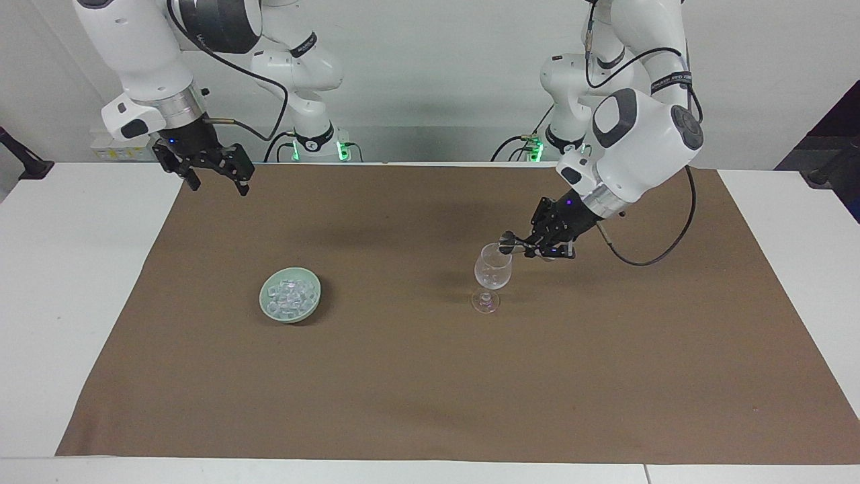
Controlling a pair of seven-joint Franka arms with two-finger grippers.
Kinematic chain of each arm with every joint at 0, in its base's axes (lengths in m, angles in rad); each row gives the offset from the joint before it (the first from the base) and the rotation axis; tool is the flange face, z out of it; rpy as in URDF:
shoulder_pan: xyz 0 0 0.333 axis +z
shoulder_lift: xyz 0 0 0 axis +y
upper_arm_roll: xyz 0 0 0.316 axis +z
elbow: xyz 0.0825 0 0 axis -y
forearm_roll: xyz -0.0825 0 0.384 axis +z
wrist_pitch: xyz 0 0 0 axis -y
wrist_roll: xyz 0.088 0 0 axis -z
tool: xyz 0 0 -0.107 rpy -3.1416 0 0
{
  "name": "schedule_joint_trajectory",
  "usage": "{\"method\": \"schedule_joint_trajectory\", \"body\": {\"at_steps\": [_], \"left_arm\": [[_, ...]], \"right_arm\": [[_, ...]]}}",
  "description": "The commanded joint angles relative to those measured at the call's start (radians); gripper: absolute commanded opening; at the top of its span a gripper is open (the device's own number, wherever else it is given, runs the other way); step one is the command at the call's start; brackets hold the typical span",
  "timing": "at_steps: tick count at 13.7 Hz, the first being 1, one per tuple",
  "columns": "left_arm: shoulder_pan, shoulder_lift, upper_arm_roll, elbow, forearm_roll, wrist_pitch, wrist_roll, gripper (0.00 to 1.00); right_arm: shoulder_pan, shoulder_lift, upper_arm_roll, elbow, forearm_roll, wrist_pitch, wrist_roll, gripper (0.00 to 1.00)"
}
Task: Pour wine and add ice with both arms
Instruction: 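Tilt the silver cup with the left gripper to pour into the glass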
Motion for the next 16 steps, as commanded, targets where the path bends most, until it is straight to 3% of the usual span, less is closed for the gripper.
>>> {"method": "schedule_joint_trajectory", "body": {"at_steps": [1, 9, 16], "left_arm": [[-0.026, -0.018, 0.018, -0.006, 0.056, 0.01, -0.057, 0.0], [-0.061, -0.031, 0.018, 0.025, 0.164, -0.007, -0.218, 0.0], [-0.1, -0.019, 0.012, 0.121, 0.336, -0.117, -0.331, 0.0]], "right_arm": [[-0.009, -0.014, 0.001, -0.01, 0.029, 0.005, -0.026, 1.0], [-0.009, -0.014, 0.001, -0.01, 0.029, 0.005, -0.026, 1.0], [-0.009, -0.014, 0.001, -0.01, 0.029, 0.005, -0.026, 1.0]]}}
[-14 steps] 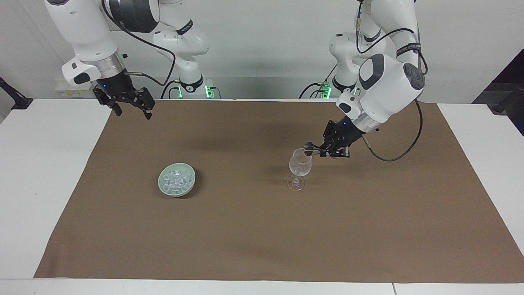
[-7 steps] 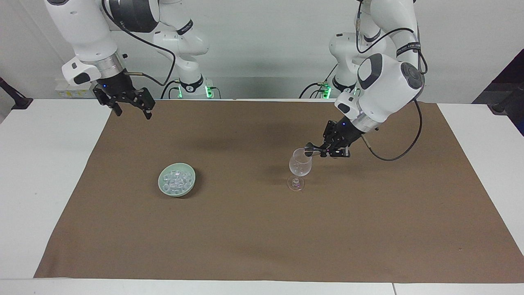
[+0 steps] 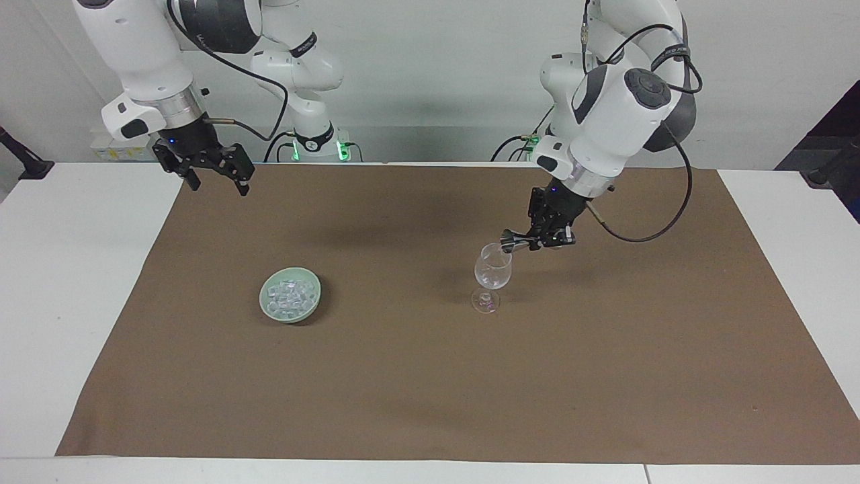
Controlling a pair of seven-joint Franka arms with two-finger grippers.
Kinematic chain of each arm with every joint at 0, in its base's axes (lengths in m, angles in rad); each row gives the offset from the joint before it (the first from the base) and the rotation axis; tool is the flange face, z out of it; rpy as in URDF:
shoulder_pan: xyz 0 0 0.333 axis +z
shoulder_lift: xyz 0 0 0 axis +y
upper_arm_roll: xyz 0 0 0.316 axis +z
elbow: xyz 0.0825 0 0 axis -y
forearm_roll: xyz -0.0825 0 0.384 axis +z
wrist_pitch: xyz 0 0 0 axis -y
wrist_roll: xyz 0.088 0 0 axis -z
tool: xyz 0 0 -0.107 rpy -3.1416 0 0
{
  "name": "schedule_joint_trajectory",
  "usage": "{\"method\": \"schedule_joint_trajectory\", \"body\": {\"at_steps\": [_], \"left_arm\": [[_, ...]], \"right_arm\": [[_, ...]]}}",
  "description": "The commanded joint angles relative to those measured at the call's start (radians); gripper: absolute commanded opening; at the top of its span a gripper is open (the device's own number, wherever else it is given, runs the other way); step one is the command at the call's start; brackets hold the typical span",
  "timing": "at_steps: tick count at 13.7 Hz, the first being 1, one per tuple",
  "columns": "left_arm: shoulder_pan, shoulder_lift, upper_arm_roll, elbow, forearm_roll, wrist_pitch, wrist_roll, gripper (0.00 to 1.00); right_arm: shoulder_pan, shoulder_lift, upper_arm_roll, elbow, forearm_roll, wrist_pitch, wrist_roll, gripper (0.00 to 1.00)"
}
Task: Pour wine and add ice with both arms
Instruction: 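Tilt the silver cup with the left gripper to pour into the glass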
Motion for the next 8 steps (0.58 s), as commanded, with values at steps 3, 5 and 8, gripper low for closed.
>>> {"method": "schedule_joint_trajectory", "body": {"at_steps": [3, 5, 8], "left_arm": [[-0.039, 0.008, 0.011, 0.052, 0.101, -0.067, -0.055, 0.0], [-0.064, 0.011, 0.01, 0.052, 0.141, -0.073, -0.103, 0.0], [-0.097, 0.013, 0.011, 0.052, 0.196, -0.073, -0.138, 0.0]], "right_arm": [[-0.009, -0.014, 0.001, -0.01, 0.029, 0.005, -0.026, 1.0], [-0.009, -0.014, 0.001, -0.01, 0.029, 0.005, -0.026, 1.0], [-0.009, -0.014, 0.001, -0.01, 0.029, 0.005, -0.026, 1.0]]}}
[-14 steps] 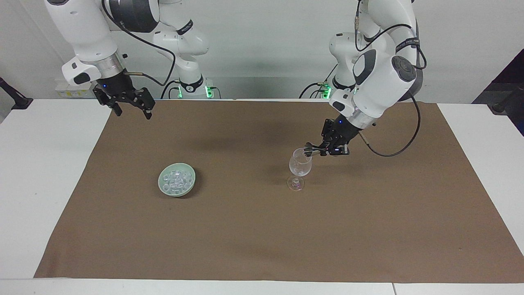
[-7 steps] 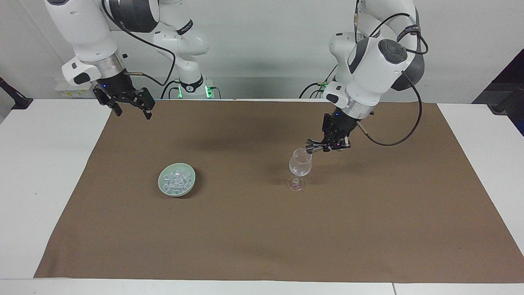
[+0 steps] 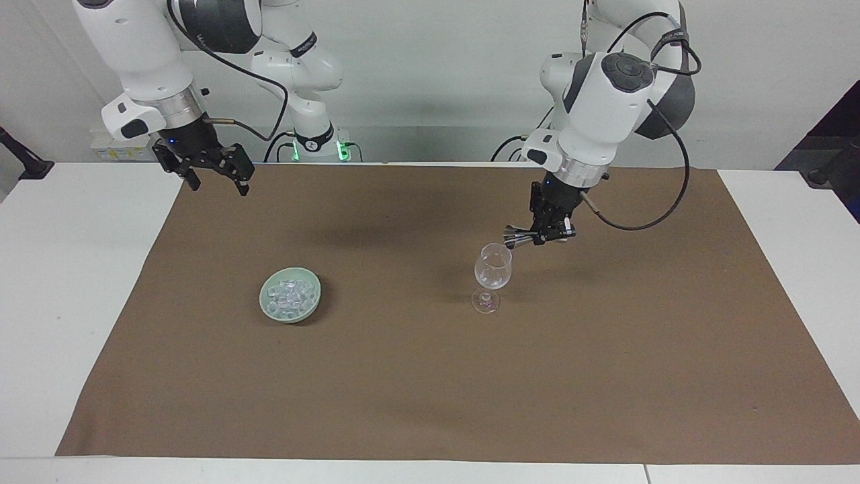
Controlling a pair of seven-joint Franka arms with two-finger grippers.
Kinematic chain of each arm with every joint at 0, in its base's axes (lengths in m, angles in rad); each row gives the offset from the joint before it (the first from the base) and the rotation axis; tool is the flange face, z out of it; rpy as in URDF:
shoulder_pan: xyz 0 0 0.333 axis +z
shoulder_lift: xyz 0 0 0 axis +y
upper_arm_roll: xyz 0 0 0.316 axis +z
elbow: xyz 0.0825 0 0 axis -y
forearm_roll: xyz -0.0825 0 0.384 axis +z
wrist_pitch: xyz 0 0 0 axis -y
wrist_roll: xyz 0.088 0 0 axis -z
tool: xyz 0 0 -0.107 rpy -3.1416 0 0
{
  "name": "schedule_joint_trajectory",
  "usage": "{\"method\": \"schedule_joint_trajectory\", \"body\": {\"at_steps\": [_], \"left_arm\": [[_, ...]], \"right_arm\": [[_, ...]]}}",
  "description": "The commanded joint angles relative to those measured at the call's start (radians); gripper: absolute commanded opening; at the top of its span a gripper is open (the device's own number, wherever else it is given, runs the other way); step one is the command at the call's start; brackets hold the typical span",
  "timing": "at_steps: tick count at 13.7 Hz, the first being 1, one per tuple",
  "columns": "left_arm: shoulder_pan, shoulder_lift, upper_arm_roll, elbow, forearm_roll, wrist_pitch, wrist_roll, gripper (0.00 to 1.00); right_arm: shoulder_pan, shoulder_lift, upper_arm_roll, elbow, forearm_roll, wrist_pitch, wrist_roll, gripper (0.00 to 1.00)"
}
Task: Pour wine and add ice with both arms
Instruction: 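Tilt the silver cup with the left gripper to pour into the glass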
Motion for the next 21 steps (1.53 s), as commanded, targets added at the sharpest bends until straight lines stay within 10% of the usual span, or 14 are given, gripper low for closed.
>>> {"method": "schedule_joint_trajectory", "body": {"at_steps": [1, 21], "left_arm": [[-0.046, 0.01, 0.014, 0.024, 0.075, -0.024, -0.069, 0.0], [-0.091, 0.081, 0.029, 0.162, 0.235, -0.129, -0.173, 0.0]], "right_arm": [[-0.009, -0.014, 0.001, -0.01, 0.029, 0.005, -0.026, 1.0], [-0.007, -0.014, -0.005, -0.02, 0.018, 0.042, -0.055, 1.0]]}}
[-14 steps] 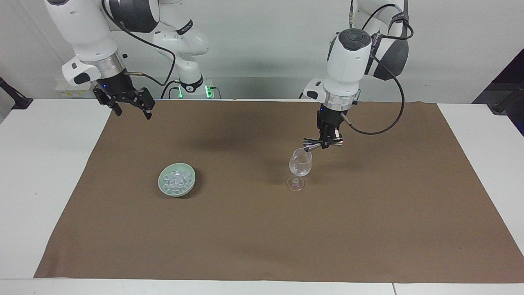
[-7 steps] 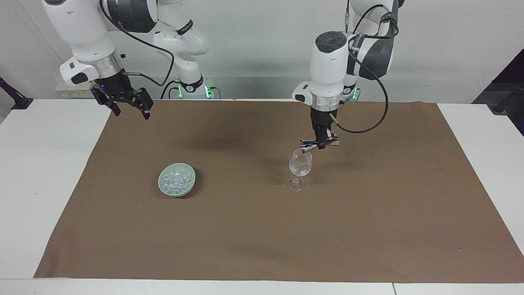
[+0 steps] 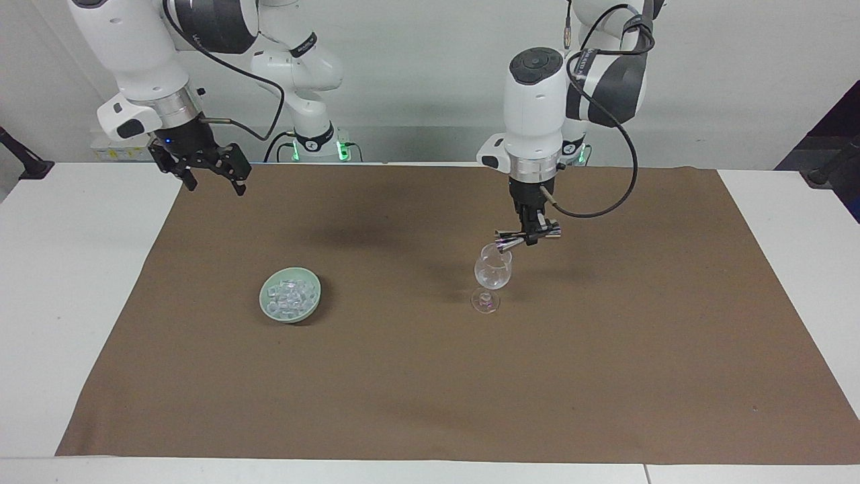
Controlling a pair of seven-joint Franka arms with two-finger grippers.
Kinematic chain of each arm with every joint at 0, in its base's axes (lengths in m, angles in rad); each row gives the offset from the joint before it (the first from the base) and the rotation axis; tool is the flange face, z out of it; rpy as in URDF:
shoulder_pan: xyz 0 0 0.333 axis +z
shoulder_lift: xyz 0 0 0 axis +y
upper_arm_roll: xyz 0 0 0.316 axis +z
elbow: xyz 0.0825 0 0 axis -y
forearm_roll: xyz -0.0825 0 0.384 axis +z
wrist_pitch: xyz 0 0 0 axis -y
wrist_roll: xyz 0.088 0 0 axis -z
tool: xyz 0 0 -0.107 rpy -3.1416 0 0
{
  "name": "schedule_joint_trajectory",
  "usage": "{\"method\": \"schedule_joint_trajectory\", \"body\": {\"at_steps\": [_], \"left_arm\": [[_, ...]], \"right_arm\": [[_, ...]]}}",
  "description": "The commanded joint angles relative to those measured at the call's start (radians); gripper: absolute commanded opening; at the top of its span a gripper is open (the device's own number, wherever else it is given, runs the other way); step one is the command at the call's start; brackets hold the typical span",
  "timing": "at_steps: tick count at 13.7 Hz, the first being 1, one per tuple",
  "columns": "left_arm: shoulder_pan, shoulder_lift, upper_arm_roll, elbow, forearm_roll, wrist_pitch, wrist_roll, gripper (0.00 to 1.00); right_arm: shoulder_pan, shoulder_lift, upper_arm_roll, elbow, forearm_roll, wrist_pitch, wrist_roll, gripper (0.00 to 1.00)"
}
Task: Pour wine and add ice with both arms
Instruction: 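Tilt the silver cup with the left gripper to pour into the glass, then carry the cup back with the left gripper while the right gripper reaches the container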
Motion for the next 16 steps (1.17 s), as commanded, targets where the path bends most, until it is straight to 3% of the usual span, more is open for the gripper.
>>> {"method": "schedule_joint_trajectory", "body": {"at_steps": [1, 5, 10, 12, 14, 16], "left_arm": [[0.079, -0.001, 0.008, 0.028, -0.108, -0.001, 0.002, 0.0], [0.24, 0.0, 0.008, 0.028, -0.353, 0.002, 0.138, 0.0], [0.485, 0.017, 0.006, 0.005, -0.747, -0.007, 0.492, 0.0], [0.578, 0.061, 0.005, 0.005, -0.873, -0.039, 0.668, 0.0], [0.659, 0.127, 0.005, 0.008, -1.063, -0.159, 0.826, 0.0], [0.72, 0.152, 0.005, -0.024, -1.124, -0.207, 0.993, 0.0]], "right_arm": [[-0.004, -0.01, 0.005, -0.023, 0.018, 0.04, -0.03, 1.0], [0.043, 0.085, 0.011, -0.025, 0.012, 0.15, -0.03, 1.0], [0.104, 0.196, 0.011, -0.094, 0.01, 0.366, -0.036, 1.0], [0.104, 0.207, 0.011, -0.152, 0.01, 0.425, -0.061, 1.0], [0.108, 0.218, 0.011, -0.201, 0.009, 0.494, -0.102, 1.0], [0.106, 0.23, 0.011, -0.227, 0.004, 0.528, -0.128, 1.0]]}}
